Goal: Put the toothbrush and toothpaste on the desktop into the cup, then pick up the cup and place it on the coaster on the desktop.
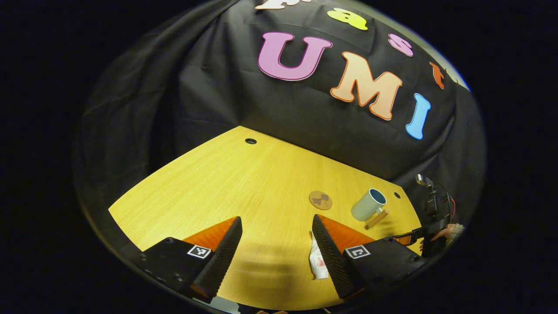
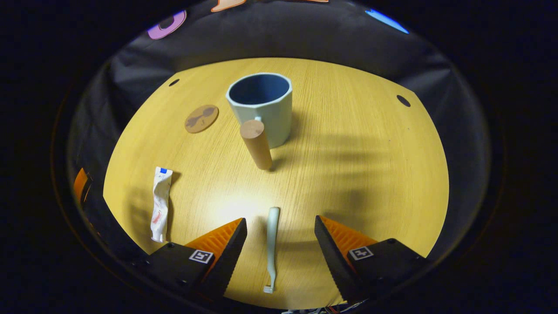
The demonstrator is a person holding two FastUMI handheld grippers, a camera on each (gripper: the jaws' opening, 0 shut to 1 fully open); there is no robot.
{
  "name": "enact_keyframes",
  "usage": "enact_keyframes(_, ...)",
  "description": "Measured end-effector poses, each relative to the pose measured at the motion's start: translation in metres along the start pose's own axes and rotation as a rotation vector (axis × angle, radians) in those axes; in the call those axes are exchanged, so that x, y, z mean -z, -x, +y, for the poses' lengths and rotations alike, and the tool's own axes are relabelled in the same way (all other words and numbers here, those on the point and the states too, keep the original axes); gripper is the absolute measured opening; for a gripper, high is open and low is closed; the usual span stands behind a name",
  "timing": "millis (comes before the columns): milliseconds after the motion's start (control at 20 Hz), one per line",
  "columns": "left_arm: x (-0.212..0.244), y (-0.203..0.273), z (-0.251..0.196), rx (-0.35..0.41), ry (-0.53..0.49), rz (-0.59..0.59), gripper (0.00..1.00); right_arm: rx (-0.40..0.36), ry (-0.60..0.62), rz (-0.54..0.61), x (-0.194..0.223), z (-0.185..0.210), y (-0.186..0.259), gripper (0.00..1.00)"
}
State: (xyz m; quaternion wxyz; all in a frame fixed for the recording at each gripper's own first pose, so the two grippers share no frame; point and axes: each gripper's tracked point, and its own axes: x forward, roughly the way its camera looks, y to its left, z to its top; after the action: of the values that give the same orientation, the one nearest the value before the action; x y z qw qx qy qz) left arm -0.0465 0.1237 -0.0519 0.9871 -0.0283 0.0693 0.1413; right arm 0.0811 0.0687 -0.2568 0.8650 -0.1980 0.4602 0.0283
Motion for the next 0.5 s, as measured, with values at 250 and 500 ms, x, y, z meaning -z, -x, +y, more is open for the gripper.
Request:
enact_keyframes(250, 0.008, 0.002, 0.011, -0.028, 0.017, 0.02, 0.95, -0.007, -0.01, 0.058, 0.002, 0.01, -0.014, 0.7)
enact_keyframes(500, 0.008, 0.004, 0.021, -0.07, -0.006, 0.014, 0.95, 0.012, -0.014, 0.107, 0.007, 0.006, -0.022, 0.53)
